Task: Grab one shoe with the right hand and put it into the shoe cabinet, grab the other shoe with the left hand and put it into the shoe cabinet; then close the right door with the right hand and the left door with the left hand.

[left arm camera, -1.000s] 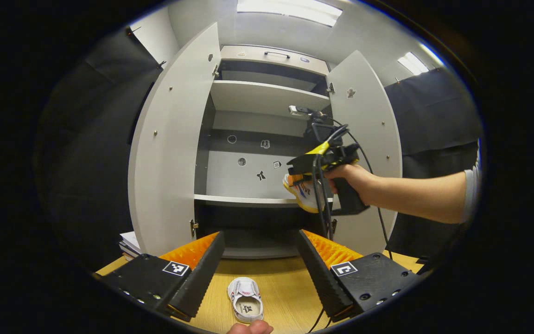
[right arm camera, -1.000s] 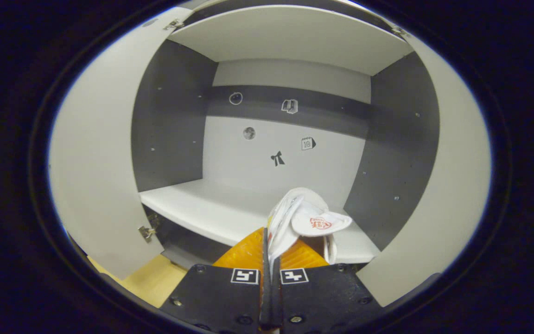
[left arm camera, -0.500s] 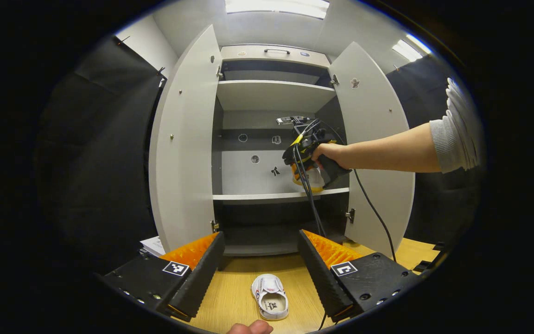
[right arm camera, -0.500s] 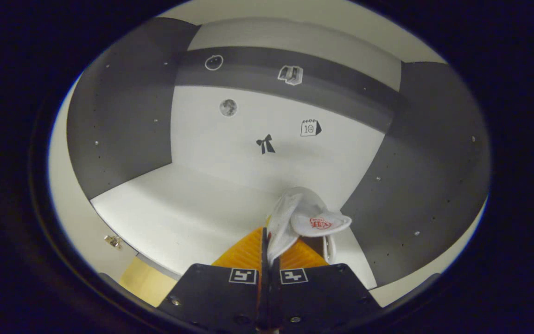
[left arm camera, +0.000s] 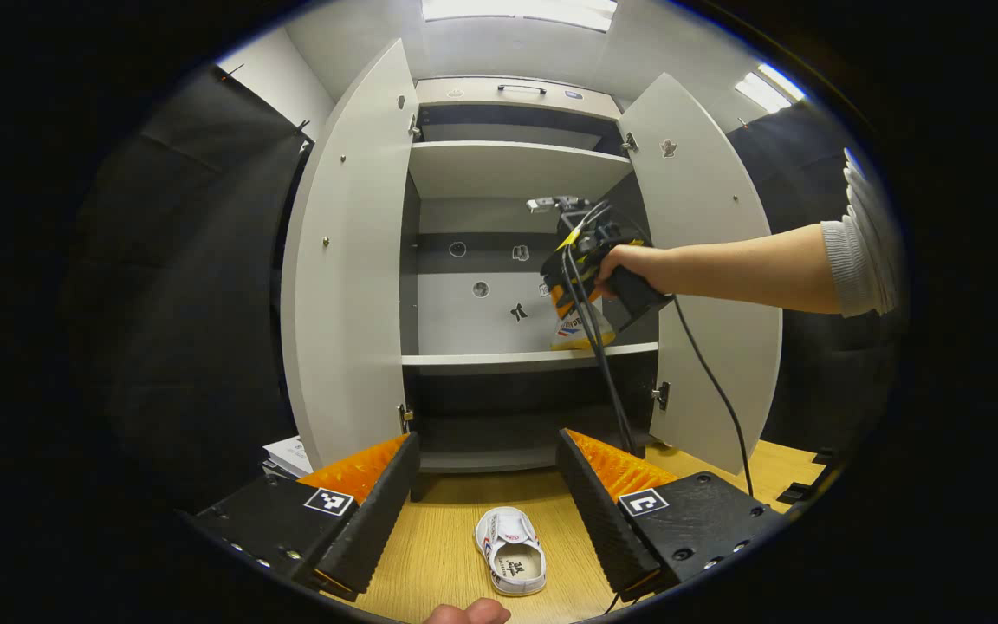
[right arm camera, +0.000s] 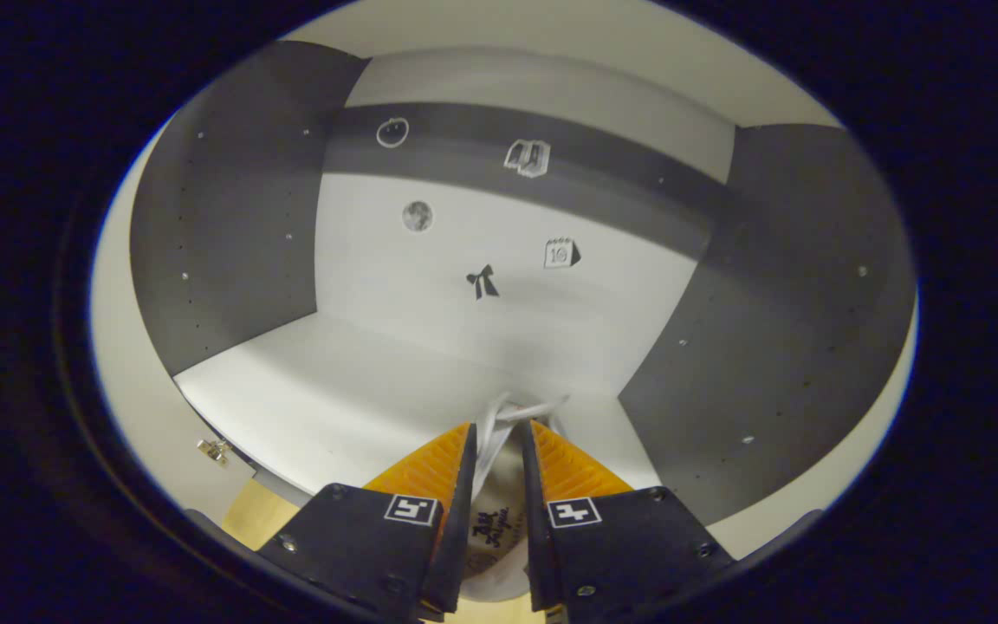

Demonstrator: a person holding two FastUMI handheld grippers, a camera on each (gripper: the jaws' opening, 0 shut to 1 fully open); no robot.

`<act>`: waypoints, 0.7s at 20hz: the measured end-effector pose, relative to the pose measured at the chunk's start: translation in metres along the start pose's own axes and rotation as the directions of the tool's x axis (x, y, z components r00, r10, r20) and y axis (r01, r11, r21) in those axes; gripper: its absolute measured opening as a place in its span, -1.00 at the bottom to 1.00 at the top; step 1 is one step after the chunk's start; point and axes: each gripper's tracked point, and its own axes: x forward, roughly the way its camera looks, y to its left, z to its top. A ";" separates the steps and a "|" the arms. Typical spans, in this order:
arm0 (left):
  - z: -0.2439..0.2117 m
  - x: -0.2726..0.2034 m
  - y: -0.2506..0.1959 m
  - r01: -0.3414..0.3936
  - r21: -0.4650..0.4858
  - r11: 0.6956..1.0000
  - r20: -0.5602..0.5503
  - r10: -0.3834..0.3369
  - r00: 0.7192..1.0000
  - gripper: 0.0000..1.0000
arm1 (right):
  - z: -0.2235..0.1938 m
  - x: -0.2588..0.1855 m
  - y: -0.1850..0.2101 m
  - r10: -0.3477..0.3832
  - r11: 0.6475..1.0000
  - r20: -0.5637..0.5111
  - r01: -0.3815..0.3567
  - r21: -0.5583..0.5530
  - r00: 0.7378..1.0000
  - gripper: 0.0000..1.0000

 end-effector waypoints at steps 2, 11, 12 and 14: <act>-0.002 0.002 0.000 -0.002 0.000 1.000 -0.001 0.002 1.000 0.90 | 0.015 -0.041 -0.001 0.009 1.000 0.107 -0.010 0.003 0.994 -0.33; -0.017 0.004 -0.011 0.017 -0.022 1.000 -0.016 -0.018 1.000 0.90 | -0.091 -0.203 0.016 0.035 0.988 0.383 -0.088 0.124 0.923 -0.07; -0.015 0.003 -0.013 0.022 -0.029 0.999 -0.008 -0.022 1.000 0.91 | -0.111 -0.212 0.019 0.033 0.987 0.389 -0.092 0.132 0.921 -0.03; -0.015 0.001 -0.018 0.029 -0.041 0.999 0.004 -0.029 1.000 0.90 | -0.147 -0.231 0.021 0.028 0.988 0.393 -0.086 0.129 0.919 0.12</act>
